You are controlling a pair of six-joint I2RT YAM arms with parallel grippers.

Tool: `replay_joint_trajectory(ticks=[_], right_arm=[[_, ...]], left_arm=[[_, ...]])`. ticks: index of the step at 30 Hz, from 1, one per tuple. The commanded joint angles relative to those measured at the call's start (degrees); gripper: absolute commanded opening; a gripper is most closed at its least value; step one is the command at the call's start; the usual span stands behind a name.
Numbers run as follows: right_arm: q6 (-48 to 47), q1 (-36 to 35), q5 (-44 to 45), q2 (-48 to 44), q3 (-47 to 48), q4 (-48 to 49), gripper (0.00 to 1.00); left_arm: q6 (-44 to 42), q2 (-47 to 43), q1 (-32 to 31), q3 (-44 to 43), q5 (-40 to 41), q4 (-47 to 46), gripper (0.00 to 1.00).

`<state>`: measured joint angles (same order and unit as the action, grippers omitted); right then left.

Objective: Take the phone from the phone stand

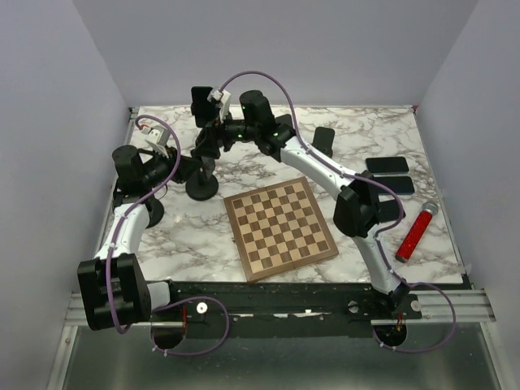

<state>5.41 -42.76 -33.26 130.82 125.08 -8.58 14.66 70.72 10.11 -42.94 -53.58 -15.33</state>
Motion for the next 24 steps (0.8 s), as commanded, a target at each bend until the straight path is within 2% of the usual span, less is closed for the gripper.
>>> replay_joint_trajectory(ticks=[1,4,10,15,21,24], right_arm=[[-9.1,8.0,2.5,4.6,5.1,-2.4,0.01],[-8.4,8.0,-1.4,6.0,7.5,-3.2,0.01],[-5.6,7.9,-1.4,5.8,7.6,-2.6,0.01],[2.0,5.5,3.4,1.0,1.2,0.2,0.01],[14.7,3.5,0.3,-5.3,-6.3,6.3,0.01],[18.7,2.7,-2.9,-6.9,-6.5,8.0,0.01]], left_arm=[[1.3,-0.5,2.1,0.7,-6.3,1.2,0.00],[1.3,0.0,2.0,0.5,-6.4,1.4,0.00],[1.0,0.3,2.1,0.0,-4.3,2.4,0.00],[0.9,1.5,2.0,-1.7,3.7,6.4,0.00],[2.2,0.9,1.8,-1.0,12.8,6.1,0.00],[1.7,-0.5,1.5,0.0,16.0,5.3,0.00]])
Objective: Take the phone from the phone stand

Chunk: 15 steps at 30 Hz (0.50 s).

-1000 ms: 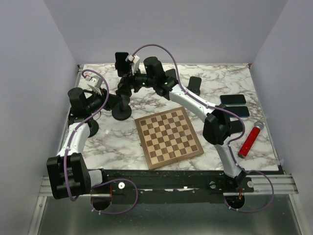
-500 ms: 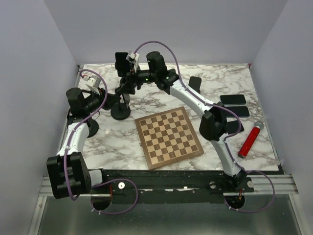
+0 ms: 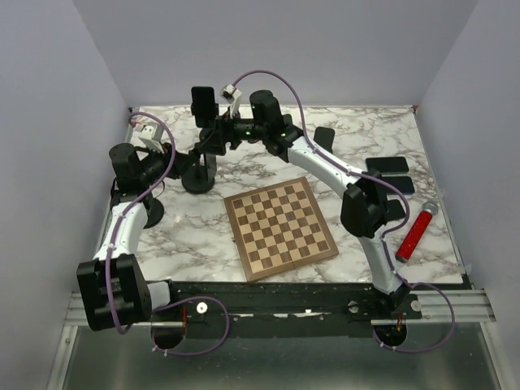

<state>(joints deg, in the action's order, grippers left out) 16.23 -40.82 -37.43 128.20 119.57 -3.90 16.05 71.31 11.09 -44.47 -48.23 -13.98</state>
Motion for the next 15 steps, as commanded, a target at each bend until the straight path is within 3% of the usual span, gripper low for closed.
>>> replay_joint_trajectory(ticks=[1,7,15], right_arm=[[9.1,0.4,0.6,-4.5,-0.3,3.4,0.01],[14.3,-0.7,-2.3,-3.1,3.5,6.0,0.01],[8.5,-0.4,15.3,-9.8,2.0,-10.4,0.01]], left_arm=[[0.6,-1.3,0.4,1.8,11.3,3.4,0.00],[2.1,-0.3,0.3,1.8,11.3,2.4,0.00],[1.0,-5.0,0.5,3.5,22.7,3.8,0.00]])
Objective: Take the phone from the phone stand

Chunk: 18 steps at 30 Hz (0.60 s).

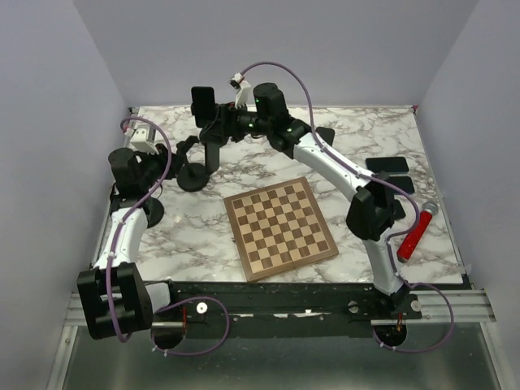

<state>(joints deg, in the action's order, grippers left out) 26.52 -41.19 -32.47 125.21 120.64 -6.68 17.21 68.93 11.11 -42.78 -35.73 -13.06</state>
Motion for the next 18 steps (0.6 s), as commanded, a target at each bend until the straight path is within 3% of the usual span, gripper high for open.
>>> replay_joint_trajectory(ticks=[1,5,10,16,18], right_arm=[[-2.3,0.3,13.0,-8.1,-0.1,-9.9,0.01],[-2.2,3.4,17.8,-15.4,-10.4,-11.5,0.01],[0.1,12.5,18.8,-25.1,-23.5,-10.0,0.01],[7.6,28.6,17.3,-31.1,-32.6,-11.1,0.01],[10.0,35.0,15.9,-31.7,-34.9,-10.7,0.01]], left_arm=[[-0.4,-3.1,0.6,1.9,11.5,3.2,0.00],[0.6,-4.3,3.3,3.0,14.8,1.6,0.00],[4.1,-2.8,6.1,2.6,13.9,0.4,0.00],[6.4,-0.9,6.2,-0.6,16.5,5.2,0.00],[6.4,-0.4,6.3,-2.0,17.2,7.5,0.06]])
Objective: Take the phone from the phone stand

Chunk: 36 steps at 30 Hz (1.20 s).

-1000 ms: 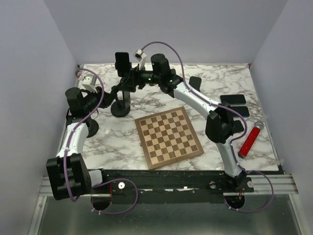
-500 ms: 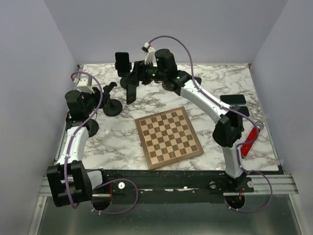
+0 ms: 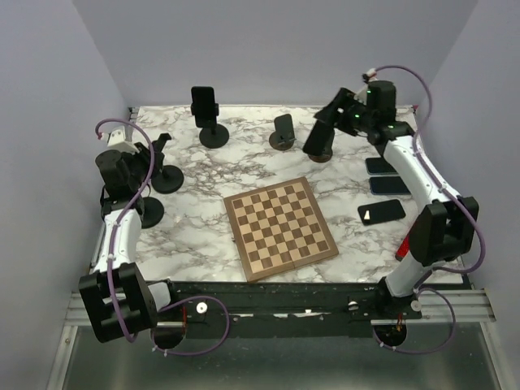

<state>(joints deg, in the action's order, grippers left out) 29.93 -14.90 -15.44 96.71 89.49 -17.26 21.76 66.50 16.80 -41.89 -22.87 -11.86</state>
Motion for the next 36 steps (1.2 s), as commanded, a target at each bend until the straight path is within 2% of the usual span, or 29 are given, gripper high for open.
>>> replay_joint_trajectory(ticks=[1,5,7,11,16,17,19,20,25,30,36], right_arm=[[7.5,11.2,-1.9,-3.3,-4.9,0.1,0.01],[11.0,21.2,-4.7,-3.1,-7.9,1.7,0.01],[12.9,24.8,-3.5,-2.3,-8.6,2.3,0.01],[17.8,29.7,-3.0,2.5,-6.7,4.0,0.00],[26.6,29.9,2.4,11.0,-0.3,1.1,0.01],[28.6,30.0,3.2,12.8,0.9,0.4,0.01],[32.9,29.9,3.9,15.9,1.7,1.4,0.01],[34.6,29.9,4.9,17.2,2.3,1.6,0.01],[38.0,29.9,9.1,27.2,13.1,-6.9,0.01],[38.6,29.9,9.0,35.6,22.4,-14.8,0.01],[40.5,29.9,8.6,38.6,22.0,-15.7,0.01]], left_arm=[[1.9,2.1,0.6,-2.9,4.8,6.7,0.11],[2.0,1.6,0.6,-3.4,5.2,7.5,0.38],[2.1,1.1,0.6,-3.4,5.2,7.8,0.48],[2.9,0.6,0.6,-3.8,4.2,7.9,0.58],[3.9,0.1,0.6,-4.4,2.7,8.5,0.65],[4.1,-0.2,0.6,-4.4,2.5,8.5,0.69],[4.3,-1.4,0.5,-4.2,2.6,8.2,0.71],[4.3,-2.2,0.6,-4.2,3.2,8.5,0.75],[4.1,-6.4,0.4,-3.7,5.4,8.7,0.77],[4.5,-7.7,0.0,-3.6,4.3,8.1,0.77],[4.8,-7.5,-0.1,-3.5,3.5,7.7,0.77]])
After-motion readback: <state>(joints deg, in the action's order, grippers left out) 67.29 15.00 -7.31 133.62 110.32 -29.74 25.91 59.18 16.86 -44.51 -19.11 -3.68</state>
